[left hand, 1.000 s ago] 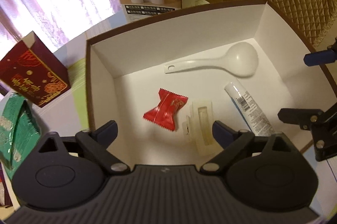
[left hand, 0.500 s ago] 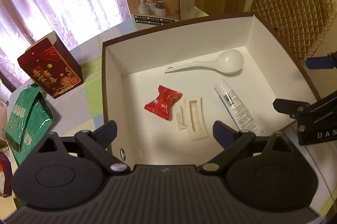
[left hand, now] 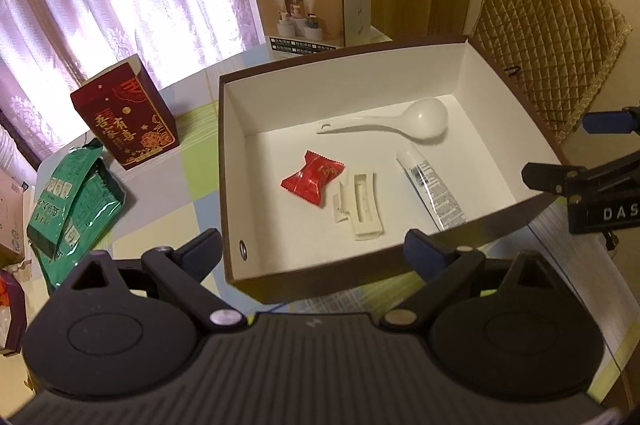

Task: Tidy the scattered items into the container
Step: 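Withdraw both tools from the box back toward the table items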

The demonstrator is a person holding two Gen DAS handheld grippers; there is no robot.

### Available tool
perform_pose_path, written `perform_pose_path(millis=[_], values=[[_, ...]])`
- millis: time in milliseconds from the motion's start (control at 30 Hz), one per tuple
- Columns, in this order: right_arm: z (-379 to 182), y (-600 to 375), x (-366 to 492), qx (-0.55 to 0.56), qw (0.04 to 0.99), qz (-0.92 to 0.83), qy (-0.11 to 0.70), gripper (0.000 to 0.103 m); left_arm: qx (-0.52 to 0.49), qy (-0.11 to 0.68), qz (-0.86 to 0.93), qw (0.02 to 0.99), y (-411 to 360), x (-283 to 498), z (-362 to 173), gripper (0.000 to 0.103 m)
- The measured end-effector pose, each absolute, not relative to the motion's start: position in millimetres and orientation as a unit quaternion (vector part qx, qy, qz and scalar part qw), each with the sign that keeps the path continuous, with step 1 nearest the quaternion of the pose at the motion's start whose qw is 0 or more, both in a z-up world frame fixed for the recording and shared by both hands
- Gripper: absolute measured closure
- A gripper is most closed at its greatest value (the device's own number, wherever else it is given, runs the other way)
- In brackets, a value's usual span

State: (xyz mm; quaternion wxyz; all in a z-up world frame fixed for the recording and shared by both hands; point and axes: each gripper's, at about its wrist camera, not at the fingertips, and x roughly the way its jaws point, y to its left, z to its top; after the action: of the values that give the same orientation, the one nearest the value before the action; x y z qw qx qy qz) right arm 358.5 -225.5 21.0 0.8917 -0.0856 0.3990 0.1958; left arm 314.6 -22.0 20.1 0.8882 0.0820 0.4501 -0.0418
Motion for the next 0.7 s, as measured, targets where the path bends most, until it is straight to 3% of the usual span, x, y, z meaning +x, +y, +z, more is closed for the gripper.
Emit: perform_pose_path(millis=[700], values=[[39.6,-238.0,312.4,-0.024,0.903,0.201,0.380,0.000,0.055,0.411,-0.053,0.908,15.0,227.2,35.3,0.007]])
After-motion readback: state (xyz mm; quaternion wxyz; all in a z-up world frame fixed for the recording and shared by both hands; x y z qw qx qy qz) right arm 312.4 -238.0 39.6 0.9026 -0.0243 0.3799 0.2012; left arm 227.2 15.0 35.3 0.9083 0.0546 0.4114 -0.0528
